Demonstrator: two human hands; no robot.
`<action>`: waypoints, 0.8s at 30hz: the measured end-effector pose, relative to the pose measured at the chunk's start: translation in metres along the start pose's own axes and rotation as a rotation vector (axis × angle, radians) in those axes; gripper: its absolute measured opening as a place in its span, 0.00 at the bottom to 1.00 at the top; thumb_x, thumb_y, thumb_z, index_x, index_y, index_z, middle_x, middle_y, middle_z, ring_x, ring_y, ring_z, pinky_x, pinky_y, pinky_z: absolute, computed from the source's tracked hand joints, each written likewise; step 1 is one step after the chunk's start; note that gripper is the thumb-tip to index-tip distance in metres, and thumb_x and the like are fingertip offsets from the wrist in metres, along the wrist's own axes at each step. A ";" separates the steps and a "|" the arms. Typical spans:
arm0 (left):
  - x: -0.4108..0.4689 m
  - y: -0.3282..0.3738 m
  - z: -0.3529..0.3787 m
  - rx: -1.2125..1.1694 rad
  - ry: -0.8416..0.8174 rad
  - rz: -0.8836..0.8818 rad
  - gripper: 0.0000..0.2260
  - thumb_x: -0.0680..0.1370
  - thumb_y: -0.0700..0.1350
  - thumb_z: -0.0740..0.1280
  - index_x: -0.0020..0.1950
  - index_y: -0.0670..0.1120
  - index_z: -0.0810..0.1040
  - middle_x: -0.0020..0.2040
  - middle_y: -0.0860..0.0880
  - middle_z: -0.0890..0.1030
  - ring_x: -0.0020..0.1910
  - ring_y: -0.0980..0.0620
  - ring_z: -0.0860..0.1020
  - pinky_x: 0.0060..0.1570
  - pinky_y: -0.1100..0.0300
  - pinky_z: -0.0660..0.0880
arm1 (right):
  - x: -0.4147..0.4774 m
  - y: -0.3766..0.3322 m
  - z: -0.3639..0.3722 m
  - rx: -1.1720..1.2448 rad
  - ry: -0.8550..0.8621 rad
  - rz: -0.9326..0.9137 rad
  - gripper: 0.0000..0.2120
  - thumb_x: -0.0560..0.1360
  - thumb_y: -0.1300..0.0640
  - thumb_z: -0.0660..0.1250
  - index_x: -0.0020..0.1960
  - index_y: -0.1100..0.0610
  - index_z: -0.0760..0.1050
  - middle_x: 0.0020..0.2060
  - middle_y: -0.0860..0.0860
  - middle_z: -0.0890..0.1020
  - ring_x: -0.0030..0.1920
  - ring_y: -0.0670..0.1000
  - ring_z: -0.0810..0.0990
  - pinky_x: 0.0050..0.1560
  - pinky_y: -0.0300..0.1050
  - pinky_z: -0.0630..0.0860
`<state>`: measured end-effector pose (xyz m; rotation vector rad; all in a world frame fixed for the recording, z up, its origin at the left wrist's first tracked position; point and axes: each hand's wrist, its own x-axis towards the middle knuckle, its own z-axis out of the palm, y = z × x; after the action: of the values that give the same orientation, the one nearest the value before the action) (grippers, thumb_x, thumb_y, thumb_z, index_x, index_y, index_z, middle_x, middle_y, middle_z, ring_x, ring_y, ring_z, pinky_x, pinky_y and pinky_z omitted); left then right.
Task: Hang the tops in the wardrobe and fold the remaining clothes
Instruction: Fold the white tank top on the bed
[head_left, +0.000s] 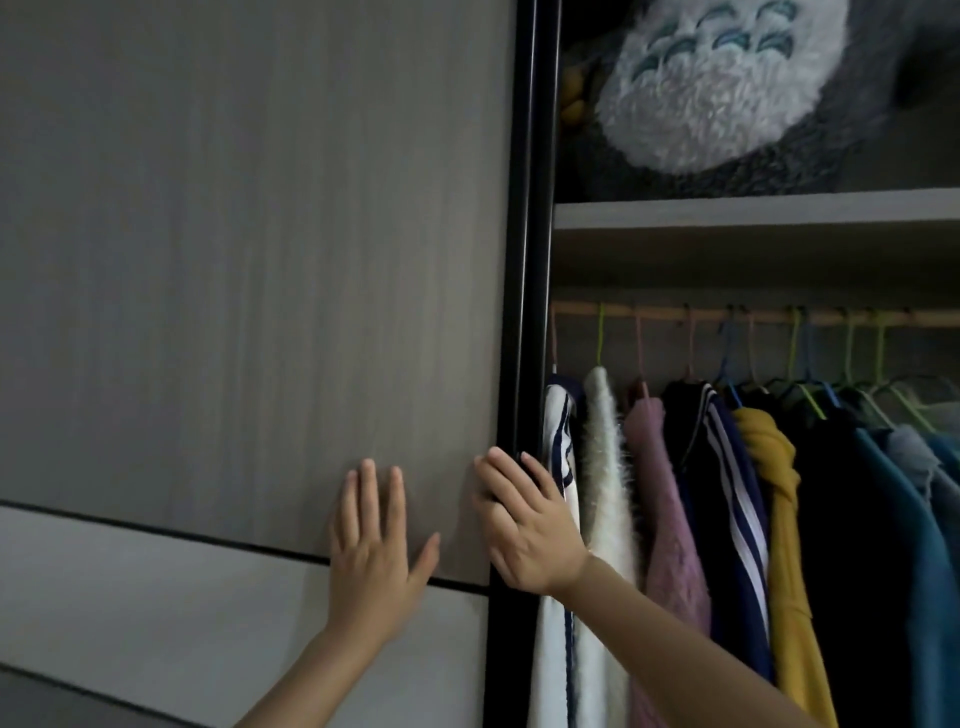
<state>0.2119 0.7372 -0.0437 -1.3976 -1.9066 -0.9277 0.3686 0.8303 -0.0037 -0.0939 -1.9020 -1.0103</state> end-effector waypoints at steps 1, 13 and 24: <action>0.000 0.001 0.001 -0.003 -0.010 0.005 0.34 0.80 0.61 0.42 0.68 0.36 0.67 0.67 0.31 0.69 0.67 0.33 0.66 0.53 0.36 0.72 | -0.001 0.000 0.003 -0.004 0.014 0.014 0.26 0.77 0.55 0.45 0.41 0.61 0.81 0.57 0.60 0.80 0.62 0.60 0.76 0.63 0.54 0.66; -0.001 0.002 -0.007 0.014 -0.055 -0.029 0.39 0.77 0.65 0.42 0.72 0.35 0.62 0.72 0.32 0.60 0.71 0.31 0.60 0.62 0.37 0.65 | 0.004 0.046 -0.018 -0.156 -0.106 -0.387 0.15 0.73 0.47 0.59 0.49 0.51 0.82 0.61 0.55 0.79 0.64 0.53 0.75 0.61 0.61 0.70; -0.014 0.012 0.006 -0.031 -0.102 -0.120 0.40 0.77 0.60 0.59 0.75 0.47 0.35 0.76 0.43 0.35 0.75 0.45 0.36 0.72 0.49 0.44 | -0.006 0.038 -0.036 -0.116 -0.167 -0.326 0.13 0.71 0.50 0.63 0.50 0.52 0.82 0.60 0.54 0.79 0.65 0.53 0.75 0.60 0.68 0.67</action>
<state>0.2270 0.7367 -0.0561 -1.3848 -2.0797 -0.9629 0.4142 0.8324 0.0222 0.0705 -2.0512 -1.3685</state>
